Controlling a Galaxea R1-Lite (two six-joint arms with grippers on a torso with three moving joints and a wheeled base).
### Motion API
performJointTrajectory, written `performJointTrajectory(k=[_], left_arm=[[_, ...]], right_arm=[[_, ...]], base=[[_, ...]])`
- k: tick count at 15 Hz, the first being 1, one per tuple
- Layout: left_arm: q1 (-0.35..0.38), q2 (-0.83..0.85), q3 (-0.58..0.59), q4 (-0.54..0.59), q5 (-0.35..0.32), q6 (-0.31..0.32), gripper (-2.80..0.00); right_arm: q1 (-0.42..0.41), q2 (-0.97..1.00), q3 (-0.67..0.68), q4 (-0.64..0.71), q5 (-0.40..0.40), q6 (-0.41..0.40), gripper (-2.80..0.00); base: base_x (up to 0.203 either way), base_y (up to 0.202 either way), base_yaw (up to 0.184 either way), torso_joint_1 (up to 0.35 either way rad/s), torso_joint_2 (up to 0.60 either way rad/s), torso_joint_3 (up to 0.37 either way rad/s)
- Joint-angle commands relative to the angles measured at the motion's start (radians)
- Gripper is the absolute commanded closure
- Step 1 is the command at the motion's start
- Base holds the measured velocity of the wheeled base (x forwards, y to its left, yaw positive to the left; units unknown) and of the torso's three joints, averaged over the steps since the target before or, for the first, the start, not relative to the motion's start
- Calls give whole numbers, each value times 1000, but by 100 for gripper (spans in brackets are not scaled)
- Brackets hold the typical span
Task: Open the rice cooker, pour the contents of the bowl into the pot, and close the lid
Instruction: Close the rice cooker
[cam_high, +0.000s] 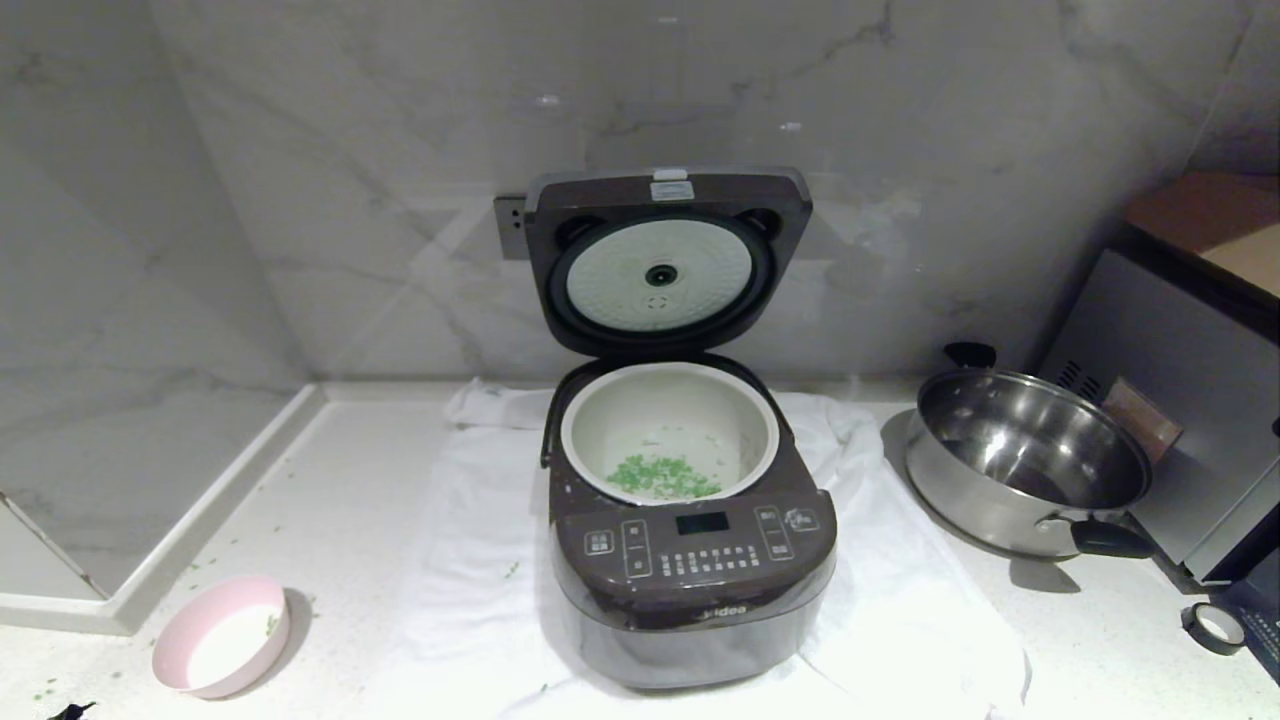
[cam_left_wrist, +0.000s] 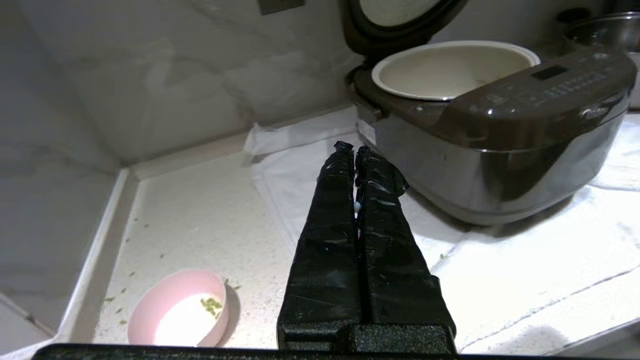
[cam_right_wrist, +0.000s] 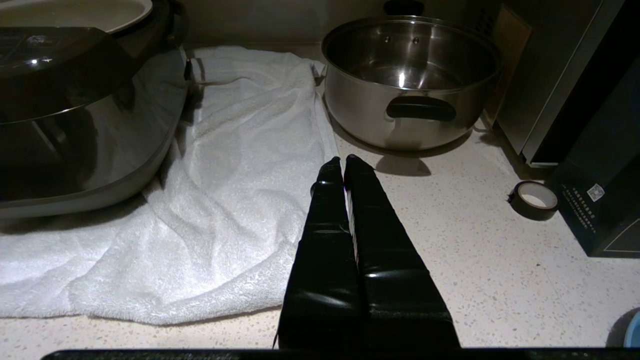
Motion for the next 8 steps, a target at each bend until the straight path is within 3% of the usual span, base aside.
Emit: performJointTrajectory(k=[1,5,8], left_arm=[[-11,-137,24,54,41,6,0],[-15,-157,98,89,128,28,0],[-16,-157,127,147,328,19,0]], right_arm=[[0,0,0,0,0,0,0],[0,0,0,0,0,0,0],[0,0,0,0,0,0,0]], base=[[0,0,0,0,0,0],[0,0,0,0,0,0],[0,0,0,0,0,0]])
